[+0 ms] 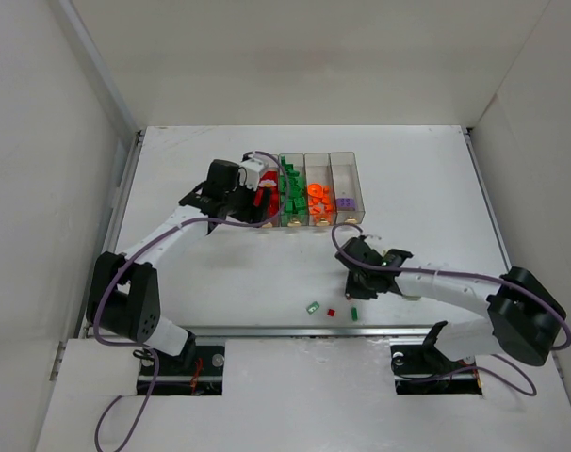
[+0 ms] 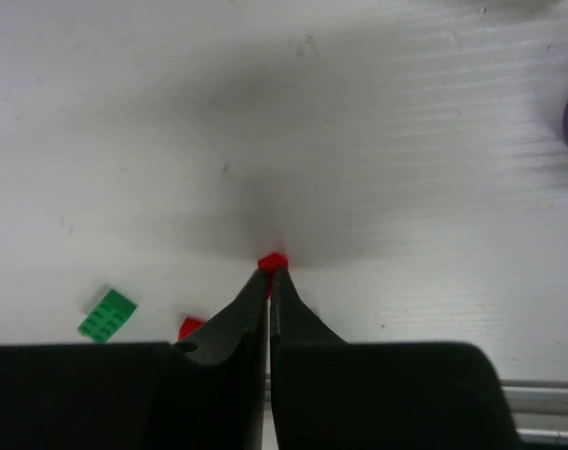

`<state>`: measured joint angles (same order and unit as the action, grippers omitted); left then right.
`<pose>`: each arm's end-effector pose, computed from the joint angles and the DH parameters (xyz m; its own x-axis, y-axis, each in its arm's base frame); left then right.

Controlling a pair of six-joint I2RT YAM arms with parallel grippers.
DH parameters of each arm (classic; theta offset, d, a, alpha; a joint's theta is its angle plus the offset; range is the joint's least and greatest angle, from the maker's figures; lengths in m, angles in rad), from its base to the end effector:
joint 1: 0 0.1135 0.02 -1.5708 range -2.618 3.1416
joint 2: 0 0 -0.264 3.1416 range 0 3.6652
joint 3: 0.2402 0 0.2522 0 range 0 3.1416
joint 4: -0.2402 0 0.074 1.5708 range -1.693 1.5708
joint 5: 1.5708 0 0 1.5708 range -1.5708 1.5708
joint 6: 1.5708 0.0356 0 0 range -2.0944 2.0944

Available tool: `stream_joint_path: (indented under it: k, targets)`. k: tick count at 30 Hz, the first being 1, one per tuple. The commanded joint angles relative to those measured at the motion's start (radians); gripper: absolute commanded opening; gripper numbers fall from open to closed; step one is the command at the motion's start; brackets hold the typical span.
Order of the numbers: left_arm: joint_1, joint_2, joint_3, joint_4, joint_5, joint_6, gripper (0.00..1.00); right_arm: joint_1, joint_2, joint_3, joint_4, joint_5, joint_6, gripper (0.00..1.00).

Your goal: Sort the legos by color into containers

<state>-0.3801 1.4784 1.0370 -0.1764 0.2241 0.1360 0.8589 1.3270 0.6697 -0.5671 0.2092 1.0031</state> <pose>0.3048 -0.1303 0.2630 -0.4611 0.3266 -0.8251 0.5980 0.8013 -0.0170 0.1518 0.1646 0.1652 -0.9160 0.2009 -0.3473 0.1446 0.9727 0.1812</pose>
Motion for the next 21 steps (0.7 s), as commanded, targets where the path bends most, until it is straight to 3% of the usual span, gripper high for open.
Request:
stream_joint_path:
  k: [1,5,6,8,9,13,16,21]
  targets:
    - [-0.006,-0.006,0.043,0.009,0.004,-0.012,0.75,0.008,-0.012,0.1,0.032,0.076,-0.064,0.0]
    - [-0.006,0.003,0.043,0.018,-0.014,-0.021,0.75,0.008,0.121,0.371,0.081,0.153,-0.251,0.0]
    - [-0.006,0.013,0.052,0.018,-0.023,-0.021,0.75,0.008,0.224,0.522,0.081,0.153,-0.302,0.0]
    - [-0.006,0.013,0.052,0.018,-0.093,-0.033,0.75,-0.003,0.348,0.696,0.066,0.176,-0.415,0.0]
    - [-0.006,0.013,0.061,0.018,-0.126,-0.045,0.75,-0.026,0.409,0.864,0.024,0.185,-0.438,0.0]
    - [0.004,-0.006,0.061,0.018,-0.304,-0.056,0.75,-0.066,0.688,1.158,0.013,0.133,-0.521,0.0]
    - [0.018,-0.006,0.061,0.018,-0.423,-0.081,0.74,-0.093,0.782,1.275,0.013,0.083,-0.521,0.0]
    - [0.044,-0.015,0.041,0.037,-0.466,-0.105,0.75,-0.106,0.928,1.441,0.048,0.009,-0.521,0.0]
